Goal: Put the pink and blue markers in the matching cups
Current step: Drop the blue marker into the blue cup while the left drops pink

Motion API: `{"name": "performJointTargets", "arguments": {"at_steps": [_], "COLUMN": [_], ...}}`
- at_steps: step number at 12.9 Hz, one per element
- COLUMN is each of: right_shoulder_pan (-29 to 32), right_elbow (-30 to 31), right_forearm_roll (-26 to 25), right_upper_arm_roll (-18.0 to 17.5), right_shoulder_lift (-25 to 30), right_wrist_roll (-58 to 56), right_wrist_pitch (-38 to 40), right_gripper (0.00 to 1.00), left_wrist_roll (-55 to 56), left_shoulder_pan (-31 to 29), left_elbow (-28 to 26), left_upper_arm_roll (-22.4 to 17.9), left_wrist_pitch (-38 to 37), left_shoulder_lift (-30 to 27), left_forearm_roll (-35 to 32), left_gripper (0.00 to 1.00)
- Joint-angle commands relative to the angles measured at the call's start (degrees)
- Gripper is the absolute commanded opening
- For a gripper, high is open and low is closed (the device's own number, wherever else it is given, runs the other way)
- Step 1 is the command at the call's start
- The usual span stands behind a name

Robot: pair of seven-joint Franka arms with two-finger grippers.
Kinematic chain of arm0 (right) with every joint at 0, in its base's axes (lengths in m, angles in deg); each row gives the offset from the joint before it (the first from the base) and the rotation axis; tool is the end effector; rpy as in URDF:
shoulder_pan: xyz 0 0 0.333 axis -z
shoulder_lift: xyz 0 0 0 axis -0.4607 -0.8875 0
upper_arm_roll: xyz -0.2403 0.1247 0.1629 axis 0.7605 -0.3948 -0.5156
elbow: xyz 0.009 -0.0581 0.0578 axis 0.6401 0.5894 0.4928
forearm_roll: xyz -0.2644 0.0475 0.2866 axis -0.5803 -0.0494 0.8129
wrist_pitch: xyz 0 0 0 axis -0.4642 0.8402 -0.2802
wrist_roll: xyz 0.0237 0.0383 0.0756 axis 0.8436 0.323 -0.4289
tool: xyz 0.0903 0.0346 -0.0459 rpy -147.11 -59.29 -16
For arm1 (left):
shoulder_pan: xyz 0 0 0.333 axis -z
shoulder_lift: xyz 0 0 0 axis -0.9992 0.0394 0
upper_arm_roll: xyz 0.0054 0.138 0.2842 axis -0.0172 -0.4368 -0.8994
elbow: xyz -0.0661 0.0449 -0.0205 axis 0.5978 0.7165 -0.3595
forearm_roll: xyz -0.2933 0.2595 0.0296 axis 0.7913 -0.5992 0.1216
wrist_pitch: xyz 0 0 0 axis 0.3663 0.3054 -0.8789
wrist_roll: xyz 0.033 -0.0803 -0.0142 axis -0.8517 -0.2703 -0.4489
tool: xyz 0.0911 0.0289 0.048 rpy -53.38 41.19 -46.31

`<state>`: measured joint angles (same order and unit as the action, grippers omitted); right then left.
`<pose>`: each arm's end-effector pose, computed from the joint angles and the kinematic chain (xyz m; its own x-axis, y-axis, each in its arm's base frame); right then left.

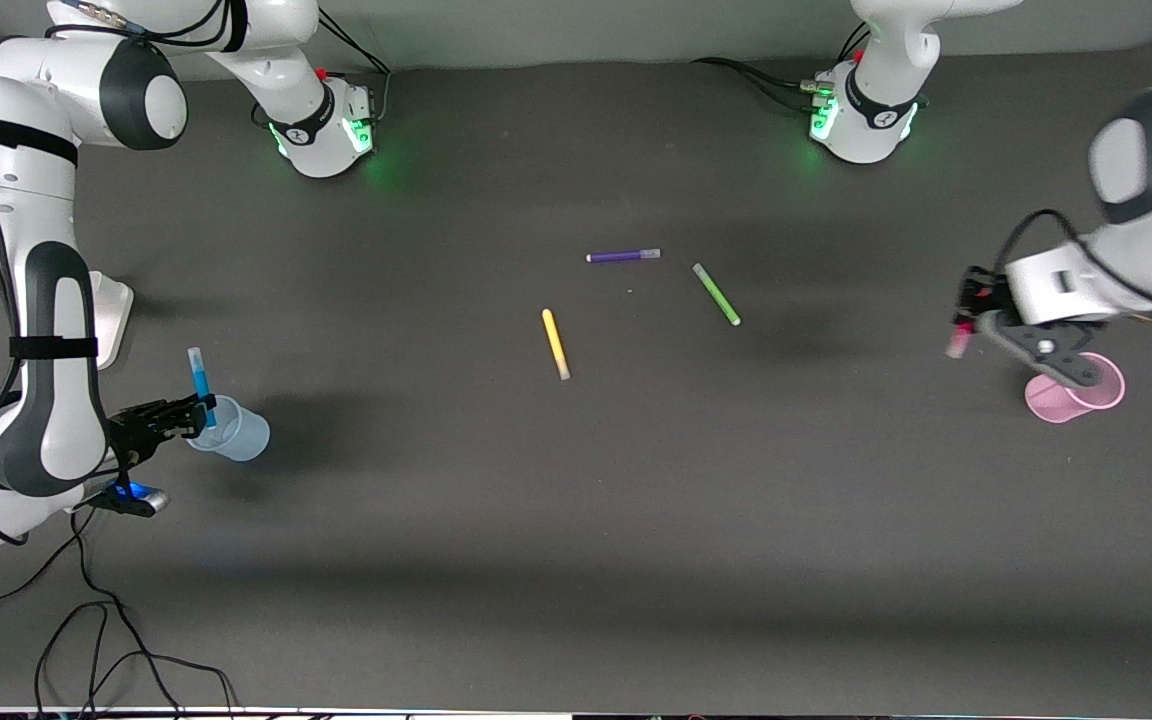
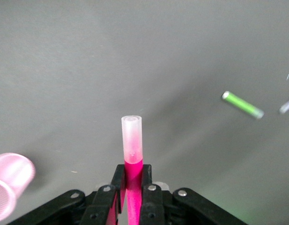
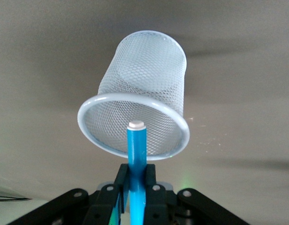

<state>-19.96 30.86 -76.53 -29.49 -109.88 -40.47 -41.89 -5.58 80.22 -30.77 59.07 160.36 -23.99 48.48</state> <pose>0.6679 -0.1141 0.2472 0.7589 -0.0677 -0.6477 -0.2015 -0.9702 -0.1347 0.5445 0.0257 0.4406 0.8012 -0.5966 -0.0465 -0.5769 -0.7907 0.2049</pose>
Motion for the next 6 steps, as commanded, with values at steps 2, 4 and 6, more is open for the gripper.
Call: {"name": "performJointTargets", "arguments": {"at_steps": [2,4,6], "right_shoulder_pan": [0.6,0.6,0.6], "right_elbow": [-2.1,-1.9,-1.9], "right_forearm_roll": [1.0,1.0,1.0], "right_upper_arm_roll": [-0.3,-0.3,-0.3], "right_shoulder_lift": [-0.9,-0.9,-0.8], "right_wrist_roll": [-0.6,-0.3,-0.3], "right_wrist_pitch": [0.4,0.4,0.5], "right_gripper": [0.4,0.98,0.99], "left_wrist_roll": [-25.0,-38.0,-49.8], "left_shoulder_pan": [-11.4,-17.4,-21.6], "left_elbow": [-0.8,-0.5,-0.5], "left_upper_arm_roll": [0.9,0.9,0.9], "left_wrist_pitch": [3.6,4.1,6.6], "left_shoulder_lift": [3.3,7.4,11.2], "left_forearm_roll": [6.4,11.6,15.3], "left_gripper": [0.0,0.0,0.0]}}
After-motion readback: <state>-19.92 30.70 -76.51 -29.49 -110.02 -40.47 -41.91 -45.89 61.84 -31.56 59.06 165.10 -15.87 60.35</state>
